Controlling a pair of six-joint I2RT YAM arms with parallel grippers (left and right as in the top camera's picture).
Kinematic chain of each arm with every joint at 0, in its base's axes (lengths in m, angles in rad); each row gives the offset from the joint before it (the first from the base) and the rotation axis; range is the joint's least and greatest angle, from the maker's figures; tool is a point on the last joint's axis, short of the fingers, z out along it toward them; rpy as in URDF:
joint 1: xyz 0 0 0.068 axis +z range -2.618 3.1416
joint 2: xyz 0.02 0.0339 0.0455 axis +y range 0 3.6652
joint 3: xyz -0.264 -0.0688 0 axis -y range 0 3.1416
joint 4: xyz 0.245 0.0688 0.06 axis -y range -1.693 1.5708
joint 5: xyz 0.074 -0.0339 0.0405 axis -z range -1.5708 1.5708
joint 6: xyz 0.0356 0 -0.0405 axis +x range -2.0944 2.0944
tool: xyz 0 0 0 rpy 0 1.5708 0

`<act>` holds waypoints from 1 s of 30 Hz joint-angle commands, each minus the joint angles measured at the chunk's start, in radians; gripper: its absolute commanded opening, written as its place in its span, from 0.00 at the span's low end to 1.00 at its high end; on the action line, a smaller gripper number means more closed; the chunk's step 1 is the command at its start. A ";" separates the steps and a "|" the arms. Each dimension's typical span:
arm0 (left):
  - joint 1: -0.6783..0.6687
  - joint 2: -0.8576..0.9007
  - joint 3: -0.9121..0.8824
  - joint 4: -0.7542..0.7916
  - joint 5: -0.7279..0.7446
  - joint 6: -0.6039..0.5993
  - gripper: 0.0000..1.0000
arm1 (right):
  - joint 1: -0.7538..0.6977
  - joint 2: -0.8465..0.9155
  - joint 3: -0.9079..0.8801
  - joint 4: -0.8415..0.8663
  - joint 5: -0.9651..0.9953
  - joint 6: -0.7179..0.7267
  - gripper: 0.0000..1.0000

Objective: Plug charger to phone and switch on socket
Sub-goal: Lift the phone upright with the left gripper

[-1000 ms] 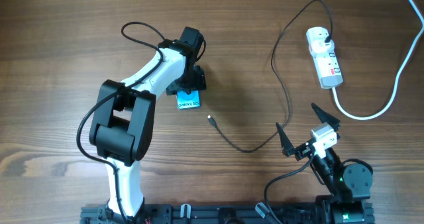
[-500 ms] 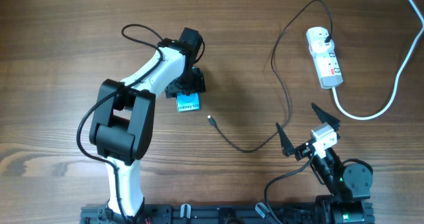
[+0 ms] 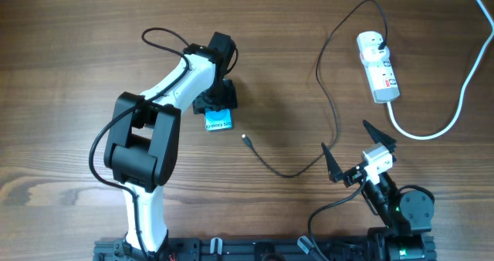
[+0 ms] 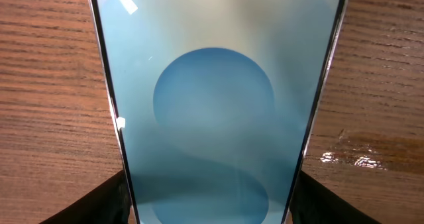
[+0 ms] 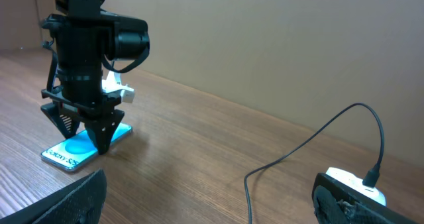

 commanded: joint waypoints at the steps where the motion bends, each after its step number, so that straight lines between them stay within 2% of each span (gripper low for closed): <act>1: 0.008 0.010 0.058 -0.031 -0.007 0.005 0.63 | 0.002 -0.002 -0.002 0.002 0.003 0.013 1.00; 15: 0.030 -0.111 0.072 -0.097 0.010 0.005 0.62 | 0.002 -0.002 -0.002 0.003 0.003 0.012 1.00; 20: 0.048 -0.127 0.072 -0.138 0.169 0.006 0.62 | 0.002 -0.002 -0.002 0.002 0.003 0.012 1.00; 26: 0.093 -0.127 0.072 -0.146 0.453 0.031 0.60 | 0.002 -0.002 -0.002 0.003 0.003 0.012 1.00; 29: 0.107 -0.127 0.072 -0.146 0.532 0.031 0.59 | 0.002 -0.002 -0.002 0.004 0.005 0.008 1.00; 30: 0.113 -0.127 0.072 -0.146 0.587 0.031 0.59 | 0.002 -0.002 -0.002 0.011 0.014 -0.063 1.00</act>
